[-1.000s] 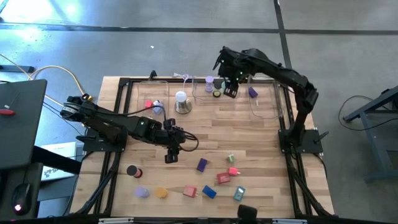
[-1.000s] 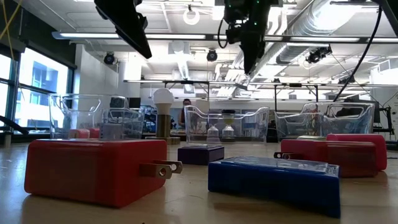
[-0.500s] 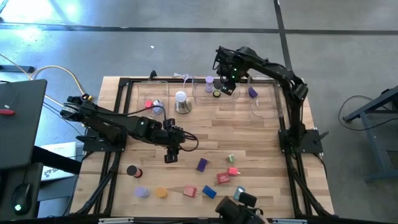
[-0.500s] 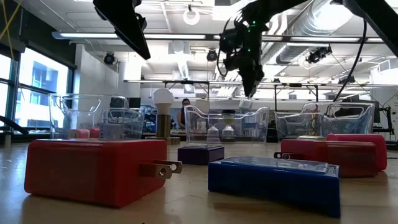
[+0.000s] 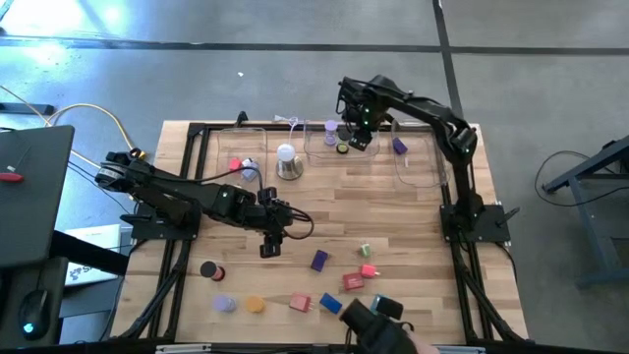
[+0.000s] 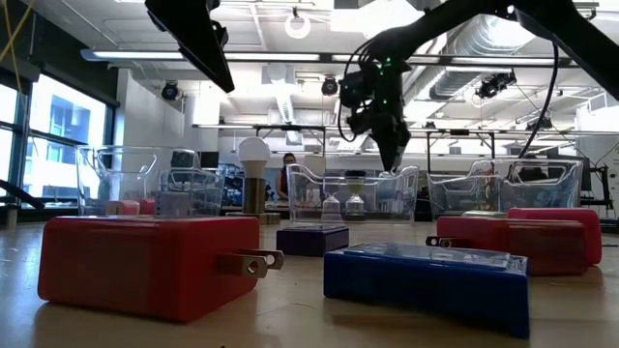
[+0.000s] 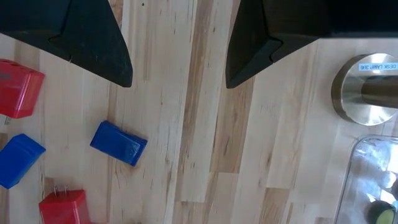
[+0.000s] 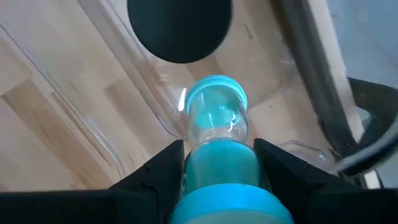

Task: Pick & Place Office items
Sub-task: Put the light blue hourglass into the middle transparent bin

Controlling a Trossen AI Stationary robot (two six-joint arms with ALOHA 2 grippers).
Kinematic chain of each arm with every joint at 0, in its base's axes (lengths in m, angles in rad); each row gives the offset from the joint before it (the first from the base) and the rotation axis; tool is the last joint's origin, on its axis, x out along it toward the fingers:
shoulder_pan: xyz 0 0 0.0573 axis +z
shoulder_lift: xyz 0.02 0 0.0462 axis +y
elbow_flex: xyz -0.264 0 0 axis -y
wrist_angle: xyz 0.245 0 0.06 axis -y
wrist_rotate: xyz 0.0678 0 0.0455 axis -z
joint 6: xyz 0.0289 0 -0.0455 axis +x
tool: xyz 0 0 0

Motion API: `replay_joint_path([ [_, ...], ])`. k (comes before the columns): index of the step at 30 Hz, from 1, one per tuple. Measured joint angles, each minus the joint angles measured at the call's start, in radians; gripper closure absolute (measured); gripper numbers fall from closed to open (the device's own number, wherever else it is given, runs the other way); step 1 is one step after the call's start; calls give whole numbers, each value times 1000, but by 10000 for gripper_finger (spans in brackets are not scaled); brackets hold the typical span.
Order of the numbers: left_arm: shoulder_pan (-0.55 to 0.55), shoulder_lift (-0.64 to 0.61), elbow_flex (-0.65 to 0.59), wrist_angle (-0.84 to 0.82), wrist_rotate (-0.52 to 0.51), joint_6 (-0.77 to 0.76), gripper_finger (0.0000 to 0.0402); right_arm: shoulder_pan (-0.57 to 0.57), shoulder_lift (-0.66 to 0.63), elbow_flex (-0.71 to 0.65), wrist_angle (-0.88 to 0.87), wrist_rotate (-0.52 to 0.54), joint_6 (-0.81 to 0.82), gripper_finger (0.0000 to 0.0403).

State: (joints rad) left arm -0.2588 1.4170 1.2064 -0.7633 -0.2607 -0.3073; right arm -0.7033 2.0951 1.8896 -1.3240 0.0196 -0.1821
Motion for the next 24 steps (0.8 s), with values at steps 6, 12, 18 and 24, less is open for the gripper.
replay_joint_path([
  [6,0,0,0,0,0,0,151,0,46,0,-4,0,-6,230],
  [12,-2,0,0,0,2,0,151,-4,55,0,1,-2,-7,222],
  [18,-2,0,0,0,2,0,151,-12,55,0,37,-29,-7,217],
  [24,-8,0,0,0,4,-3,151,-12,55,-1,58,-26,2,216],
])
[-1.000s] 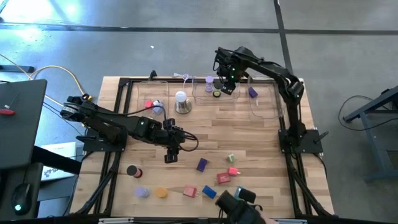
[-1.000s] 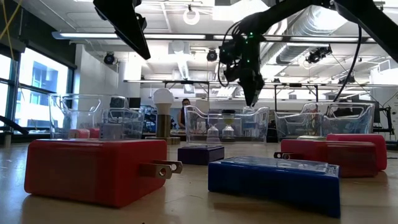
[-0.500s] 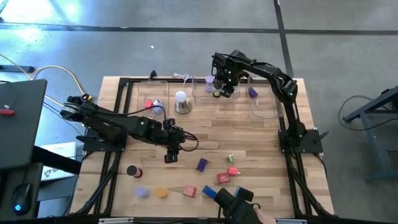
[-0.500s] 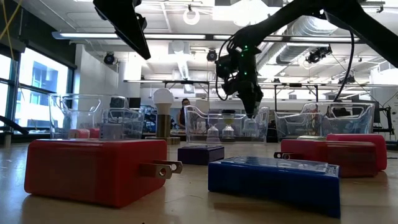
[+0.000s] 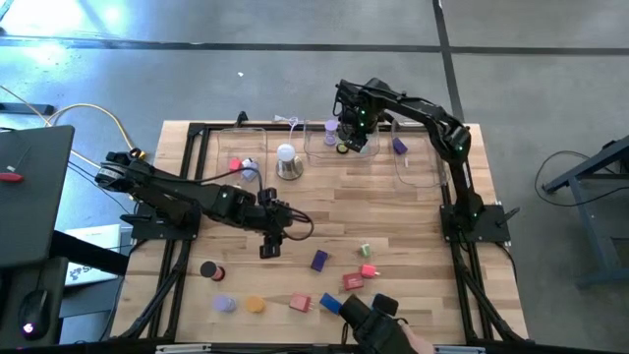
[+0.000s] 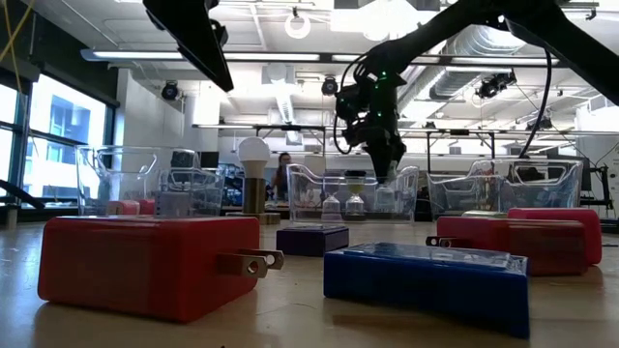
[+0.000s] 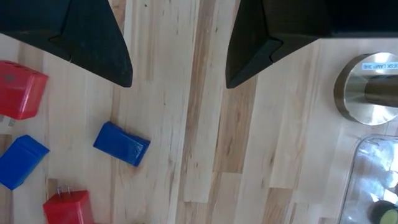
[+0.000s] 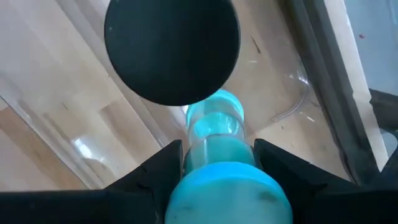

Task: Pick & Place Office items
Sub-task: Put the light blue hourglass into the middle transparent bin

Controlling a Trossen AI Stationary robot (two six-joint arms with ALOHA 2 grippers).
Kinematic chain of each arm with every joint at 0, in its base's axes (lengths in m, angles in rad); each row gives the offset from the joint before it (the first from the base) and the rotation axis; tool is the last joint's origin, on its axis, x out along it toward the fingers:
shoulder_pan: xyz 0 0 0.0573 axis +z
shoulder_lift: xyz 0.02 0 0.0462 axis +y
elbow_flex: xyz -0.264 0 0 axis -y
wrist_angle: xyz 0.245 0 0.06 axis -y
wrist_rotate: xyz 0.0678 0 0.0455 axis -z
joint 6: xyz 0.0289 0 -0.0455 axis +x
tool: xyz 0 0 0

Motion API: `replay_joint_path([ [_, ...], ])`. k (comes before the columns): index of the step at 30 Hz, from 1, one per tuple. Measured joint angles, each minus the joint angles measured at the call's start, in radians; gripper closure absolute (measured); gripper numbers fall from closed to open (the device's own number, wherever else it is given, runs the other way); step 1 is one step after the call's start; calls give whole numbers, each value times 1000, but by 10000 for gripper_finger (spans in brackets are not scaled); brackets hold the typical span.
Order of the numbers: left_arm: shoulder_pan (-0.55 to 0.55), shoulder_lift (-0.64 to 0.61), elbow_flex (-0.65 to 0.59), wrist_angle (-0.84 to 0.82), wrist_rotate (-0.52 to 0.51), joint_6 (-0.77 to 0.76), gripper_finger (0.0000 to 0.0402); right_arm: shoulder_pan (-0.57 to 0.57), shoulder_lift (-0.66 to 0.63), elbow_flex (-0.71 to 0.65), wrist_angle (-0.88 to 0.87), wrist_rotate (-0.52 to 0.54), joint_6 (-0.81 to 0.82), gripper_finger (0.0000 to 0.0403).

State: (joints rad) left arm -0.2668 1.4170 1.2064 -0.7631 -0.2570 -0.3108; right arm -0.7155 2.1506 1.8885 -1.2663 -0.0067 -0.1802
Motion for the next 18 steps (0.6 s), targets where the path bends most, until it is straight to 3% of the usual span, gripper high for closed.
replay_joint_path([
  [18,-44,0,0,1,-1,-4,151,0,-1,-50,69,-24,19,215],
])
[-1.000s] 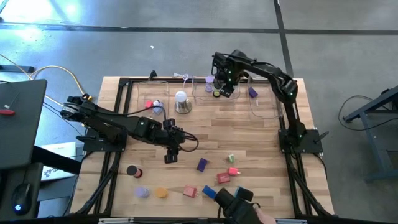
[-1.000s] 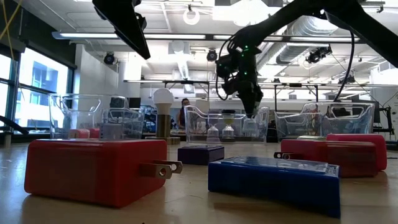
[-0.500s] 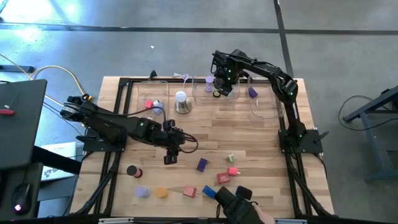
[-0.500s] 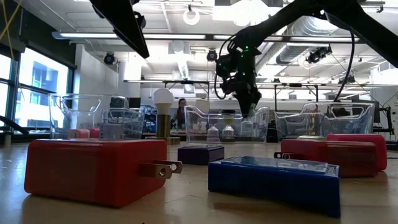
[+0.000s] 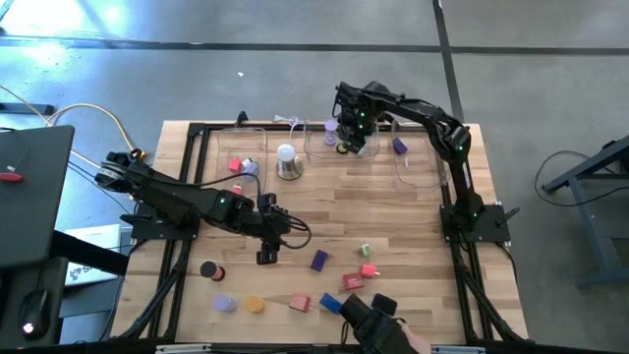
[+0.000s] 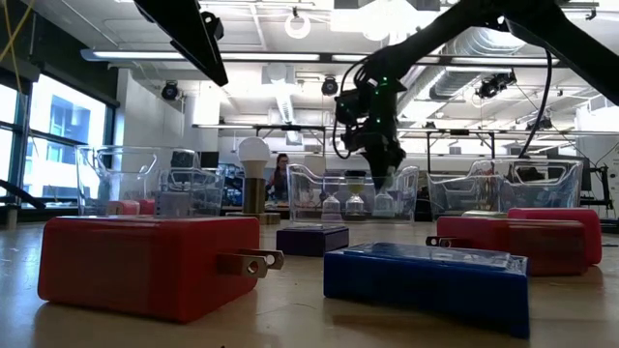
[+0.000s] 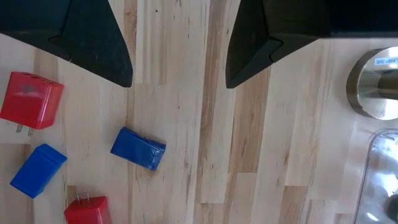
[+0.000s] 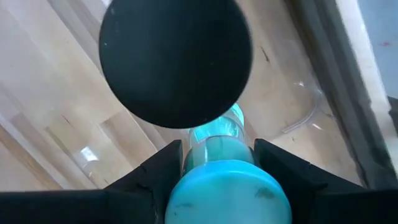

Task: Pick & Place Office items
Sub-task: Put the light blue hourglass into the middle transparent bin

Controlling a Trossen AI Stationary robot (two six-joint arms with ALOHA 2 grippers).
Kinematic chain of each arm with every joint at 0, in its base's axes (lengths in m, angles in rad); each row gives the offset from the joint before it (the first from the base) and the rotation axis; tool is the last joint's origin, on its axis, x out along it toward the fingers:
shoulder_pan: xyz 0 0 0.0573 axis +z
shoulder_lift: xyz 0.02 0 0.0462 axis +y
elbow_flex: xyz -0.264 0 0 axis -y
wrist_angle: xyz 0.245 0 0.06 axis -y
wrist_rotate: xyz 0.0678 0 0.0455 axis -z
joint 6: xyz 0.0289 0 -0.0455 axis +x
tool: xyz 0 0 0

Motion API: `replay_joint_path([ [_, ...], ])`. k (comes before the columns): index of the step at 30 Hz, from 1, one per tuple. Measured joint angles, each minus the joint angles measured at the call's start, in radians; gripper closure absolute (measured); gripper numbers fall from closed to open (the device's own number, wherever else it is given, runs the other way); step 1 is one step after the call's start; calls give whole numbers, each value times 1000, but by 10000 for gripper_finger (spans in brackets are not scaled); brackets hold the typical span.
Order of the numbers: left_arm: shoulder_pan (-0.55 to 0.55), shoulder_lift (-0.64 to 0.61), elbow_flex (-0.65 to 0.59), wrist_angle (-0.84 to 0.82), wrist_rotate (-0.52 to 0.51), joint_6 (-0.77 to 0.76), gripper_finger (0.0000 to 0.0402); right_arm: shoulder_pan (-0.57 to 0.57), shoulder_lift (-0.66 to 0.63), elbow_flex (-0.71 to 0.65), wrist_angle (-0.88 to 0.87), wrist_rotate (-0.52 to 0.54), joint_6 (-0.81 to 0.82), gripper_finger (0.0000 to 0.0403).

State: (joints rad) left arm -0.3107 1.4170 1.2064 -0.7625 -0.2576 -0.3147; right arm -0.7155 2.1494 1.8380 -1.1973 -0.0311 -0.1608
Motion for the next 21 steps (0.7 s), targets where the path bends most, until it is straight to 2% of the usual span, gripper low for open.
replay_joint_path([
  [21,0,0,0,0,-1,7,151,-1,0,-35,35,28,-27,215],
])
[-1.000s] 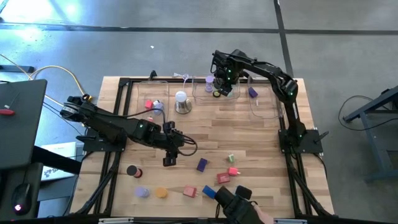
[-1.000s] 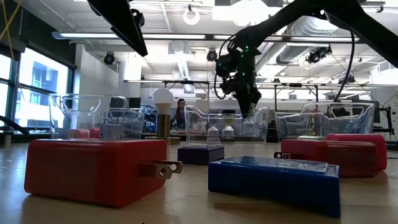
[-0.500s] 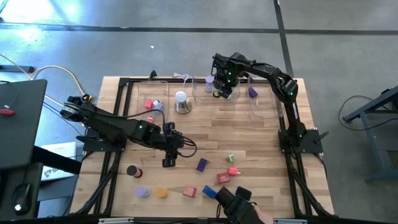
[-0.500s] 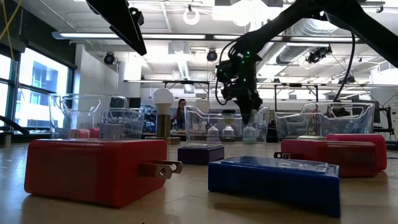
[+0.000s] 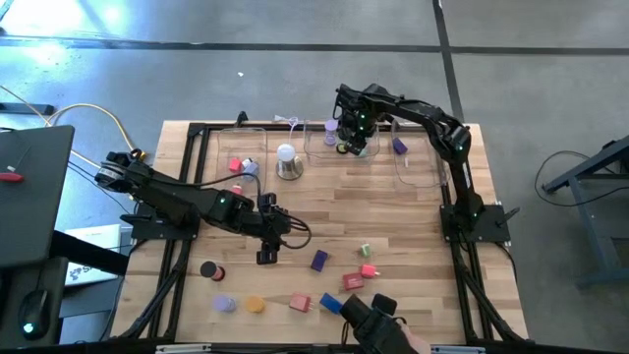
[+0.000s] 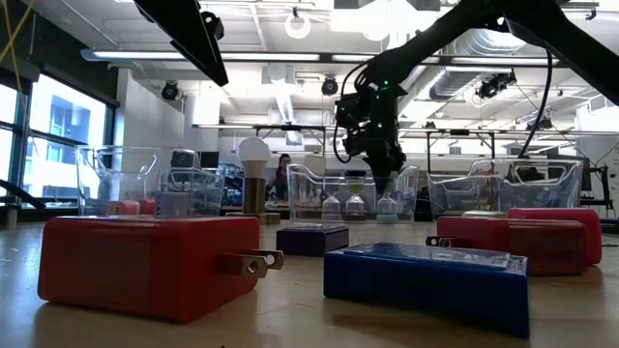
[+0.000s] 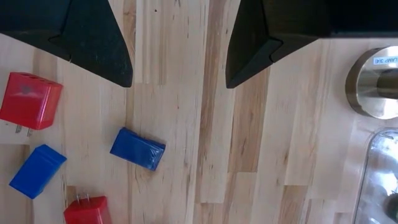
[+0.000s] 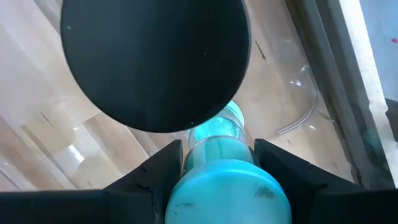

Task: Pick & Place Office items
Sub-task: Put the light blue hourglass into the middle transparent bin

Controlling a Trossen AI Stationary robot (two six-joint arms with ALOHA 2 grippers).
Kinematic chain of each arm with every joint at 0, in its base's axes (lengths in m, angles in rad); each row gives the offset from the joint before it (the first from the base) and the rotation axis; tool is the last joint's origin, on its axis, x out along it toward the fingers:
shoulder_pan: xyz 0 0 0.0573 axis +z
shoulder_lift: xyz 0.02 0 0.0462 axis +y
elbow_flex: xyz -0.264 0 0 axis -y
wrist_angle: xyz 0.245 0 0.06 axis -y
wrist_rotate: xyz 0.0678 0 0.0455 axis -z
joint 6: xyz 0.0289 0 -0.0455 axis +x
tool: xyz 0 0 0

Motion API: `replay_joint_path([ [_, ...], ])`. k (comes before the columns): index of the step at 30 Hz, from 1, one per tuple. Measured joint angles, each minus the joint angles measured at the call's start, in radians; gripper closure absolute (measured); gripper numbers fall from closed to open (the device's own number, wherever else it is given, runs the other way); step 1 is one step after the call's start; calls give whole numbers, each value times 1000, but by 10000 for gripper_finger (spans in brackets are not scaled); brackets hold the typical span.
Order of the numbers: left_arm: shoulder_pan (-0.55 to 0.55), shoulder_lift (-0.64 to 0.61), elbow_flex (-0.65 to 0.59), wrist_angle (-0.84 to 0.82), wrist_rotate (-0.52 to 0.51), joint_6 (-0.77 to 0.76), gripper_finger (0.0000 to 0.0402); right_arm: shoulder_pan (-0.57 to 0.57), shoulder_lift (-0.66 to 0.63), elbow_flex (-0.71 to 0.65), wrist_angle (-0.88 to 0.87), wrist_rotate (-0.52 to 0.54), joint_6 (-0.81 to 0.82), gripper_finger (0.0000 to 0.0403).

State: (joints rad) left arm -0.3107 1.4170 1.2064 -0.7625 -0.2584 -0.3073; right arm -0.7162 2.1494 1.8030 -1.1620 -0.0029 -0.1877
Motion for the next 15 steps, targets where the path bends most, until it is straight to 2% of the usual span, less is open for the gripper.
replay_joint_path([
  [8,0,0,0,0,0,0,151,0,0,0,-14,-22,-1,210],
  [15,0,0,0,0,0,0,151,0,0,0,-26,-22,-1,151],
])
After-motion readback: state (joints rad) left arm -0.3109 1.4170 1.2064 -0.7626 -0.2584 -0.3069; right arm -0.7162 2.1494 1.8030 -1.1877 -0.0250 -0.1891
